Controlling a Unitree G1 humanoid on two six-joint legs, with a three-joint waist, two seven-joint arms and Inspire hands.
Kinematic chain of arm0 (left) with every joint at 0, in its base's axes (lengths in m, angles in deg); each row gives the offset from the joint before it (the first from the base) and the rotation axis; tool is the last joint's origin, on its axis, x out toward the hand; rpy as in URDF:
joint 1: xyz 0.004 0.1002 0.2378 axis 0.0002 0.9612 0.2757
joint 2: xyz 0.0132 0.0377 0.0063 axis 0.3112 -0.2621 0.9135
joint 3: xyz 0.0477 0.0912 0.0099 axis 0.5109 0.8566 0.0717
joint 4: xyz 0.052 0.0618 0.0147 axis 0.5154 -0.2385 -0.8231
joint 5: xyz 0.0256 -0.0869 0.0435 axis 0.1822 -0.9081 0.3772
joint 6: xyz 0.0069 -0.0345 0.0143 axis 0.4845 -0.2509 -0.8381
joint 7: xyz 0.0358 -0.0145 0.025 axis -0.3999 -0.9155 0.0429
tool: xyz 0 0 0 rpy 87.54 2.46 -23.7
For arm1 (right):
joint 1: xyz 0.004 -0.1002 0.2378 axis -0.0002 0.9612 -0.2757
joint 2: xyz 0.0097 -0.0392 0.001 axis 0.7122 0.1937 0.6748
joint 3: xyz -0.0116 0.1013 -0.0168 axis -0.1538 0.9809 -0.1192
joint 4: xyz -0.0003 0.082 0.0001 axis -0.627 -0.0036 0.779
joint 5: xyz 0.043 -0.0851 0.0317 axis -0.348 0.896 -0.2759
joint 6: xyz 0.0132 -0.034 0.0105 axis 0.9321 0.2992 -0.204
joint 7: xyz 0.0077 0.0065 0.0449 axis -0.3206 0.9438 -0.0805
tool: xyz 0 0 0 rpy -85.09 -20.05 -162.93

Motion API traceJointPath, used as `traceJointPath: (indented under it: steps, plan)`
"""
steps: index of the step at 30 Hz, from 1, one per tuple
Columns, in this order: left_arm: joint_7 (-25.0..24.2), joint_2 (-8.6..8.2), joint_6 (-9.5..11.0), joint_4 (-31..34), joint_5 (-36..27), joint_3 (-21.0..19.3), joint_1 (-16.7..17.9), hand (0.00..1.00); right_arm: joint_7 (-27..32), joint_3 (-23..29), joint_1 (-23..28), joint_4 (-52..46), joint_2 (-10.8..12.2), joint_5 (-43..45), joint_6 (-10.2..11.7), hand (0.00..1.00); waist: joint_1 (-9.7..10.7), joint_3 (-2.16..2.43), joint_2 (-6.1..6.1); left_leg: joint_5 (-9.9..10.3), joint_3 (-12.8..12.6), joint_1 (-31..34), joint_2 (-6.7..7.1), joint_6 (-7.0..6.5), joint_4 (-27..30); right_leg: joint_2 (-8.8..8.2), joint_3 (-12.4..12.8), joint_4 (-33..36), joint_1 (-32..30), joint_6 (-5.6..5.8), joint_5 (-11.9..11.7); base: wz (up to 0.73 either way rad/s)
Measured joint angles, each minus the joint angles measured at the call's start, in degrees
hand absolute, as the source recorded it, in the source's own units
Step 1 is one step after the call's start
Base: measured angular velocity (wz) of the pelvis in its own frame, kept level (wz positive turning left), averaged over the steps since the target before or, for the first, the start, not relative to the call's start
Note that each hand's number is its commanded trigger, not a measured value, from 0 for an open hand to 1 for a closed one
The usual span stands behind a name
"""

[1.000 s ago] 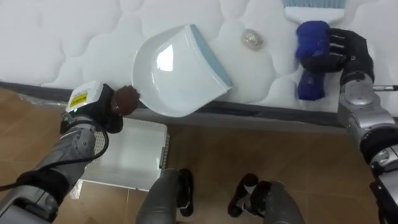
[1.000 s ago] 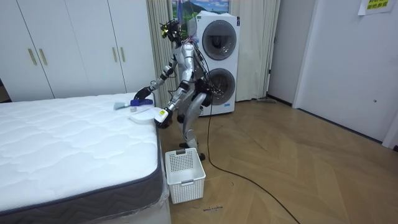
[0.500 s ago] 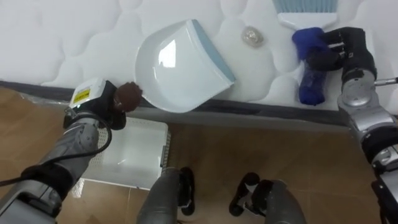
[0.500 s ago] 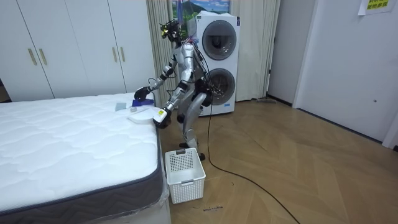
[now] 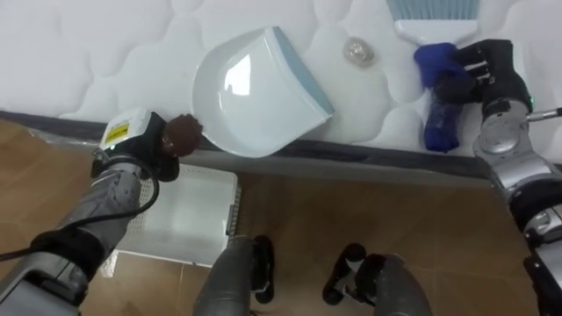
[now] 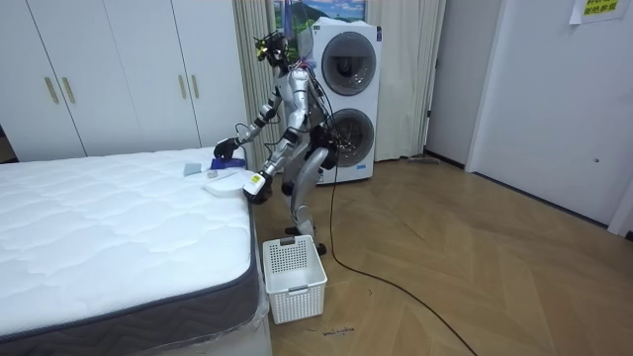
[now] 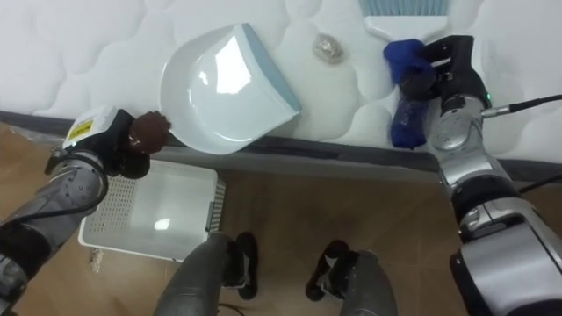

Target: Clean bed

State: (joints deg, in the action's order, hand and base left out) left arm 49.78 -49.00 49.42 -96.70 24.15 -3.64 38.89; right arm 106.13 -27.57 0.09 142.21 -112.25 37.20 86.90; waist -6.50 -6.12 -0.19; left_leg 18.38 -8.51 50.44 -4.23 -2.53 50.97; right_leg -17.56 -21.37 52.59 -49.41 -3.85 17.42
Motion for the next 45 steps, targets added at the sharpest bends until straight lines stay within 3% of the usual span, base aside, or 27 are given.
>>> traceJointPath:
  steps: [10,14,19,24,29,34,36,39,42,45]
  plan:
    - [-1.0,-0.02,-1.2,-0.1,0.2,1.2,0.0,1.0,-0.9,-0.5,-0.4,1.9,-0.5,6.8,-2.8,1.0,0.7,0.15,-0.26,-0.3,0.9,-1.7,0.83,-0.09,-0.6,-0.24,-0.3,-0.7,2.2,0.62,-0.1,0.04]
    - [-1.5,0.27,-1.2,-0.7,1.3,1.1,0.0,1.0,-3.7,-0.5,-0.3,2.0,-1.6,17.1,-4.6,1.0,0.7,0.7,-1.56,-0.6,0.7,-3.0,0.65,-0.35,-2.0,-0.25,-0.3,-2.1,3.3,1.07,-0.7,-0.02]
    - [-1.5,3.54,-0.7,-0.7,5.2,1.1,-1.2,1.0,-5.1,-3.1,-0.8,2.4,-4.4,33.1,-6.6,1.0,1.0,0.61,-5.13,-0.7,0.3,-3.9,-0.53,-0.44,-2.7,1.2,-0.4,-4.4,4.6,1.08,-2.0,-0.12]
    - [-1.5,6.21,-0.7,-0.7,5.7,1.1,-1.4,1.0,-5.4,-5.1,-2.8,1.8,-6.6,47.1,-9.3,1.0,1.3,0.57,-6.2,-0.7,-0.3,-4.4,-2.25,-0.47,-3.3,3.5,-0.4,-7.8,5.4,0.72,-4.3,-0.22]
    - [-1.4,6.51,-0.4,-0.8,6.0,1.1,-1.5,1.0,-5.3,-5.2,-2.9,1.4,-6.9,57.5,-9.9,1.0,1.5,0.28,-6.8,-1.0,-1.1,-5.7,-2.2,-0.62,-4.5,3.82,0.2,-9.2,6.1,0.96,-5.1,-0.11]
    - [-0.1,10.39,1.8,-0.8,11.2,1.1,-1.6,1.0,-5.1,-8.3,-6.4,-1.6,-7.4,70.6,-10.0,1.0,1.8,0.15,-9.1,-1.2,-2.3,-6.3,-3.36,-0.45,-5.8,4.71,0.6,-11.0,6.2,0.67,-5.8,-0.11]
    - [0.4,10.5,1.8,-0.8,11.1,1.1,-2.0,1.0,-4.6,-10.5,-6.8,-4.2,-8.7,72.7,-10.0,1.0,2.0,0.14,-9.71,-1.3,-2.4,-6.4,-3.38,-0.38,-6.3,4.82,0.6,-11.1,6.3,0.69,-5.8,0.0]
    - [0.4,10.71,1.9,-0.8,11.1,1.1,-2.1,1.0,-4.4,-13.5,-6.9,-7.5,-10.5,73.9,-10.0,1.0,1.9,-0.26,-10.63,-1.3,-2.5,-7.3,-3.43,-0.27,-7.1,5.07,0.5,-12.0,7.3,0.79,-5.9,0.0]
    - [0.5,11.5,2.4,-0.8,11.3,1.1,-2.1,1.0,-4.1,-14.0,-6.9,-9.8,-10.6,77.2,-9.9,1.0,1.7,-0.22,-11.51,-1.5,-2.6,-7.8,-3.75,-0.05,-7.9,5.74,0.5,-13.4,7.8,0.77,-6.3,-0.04]
    - [0.5,11.95,3.0,-0.9,11.4,1.1,-2.0,1.0,-2.1,-14.0,-6.9,-12.1,-10.7,80.3,-9.9,1.0,1.5,-0.2,-11.55,-1.6,-2.5,-8.1,-4.1,0.15,-8.5,6.49,0.3,-14.8,8.4,0.81,-6.8,-0.05]
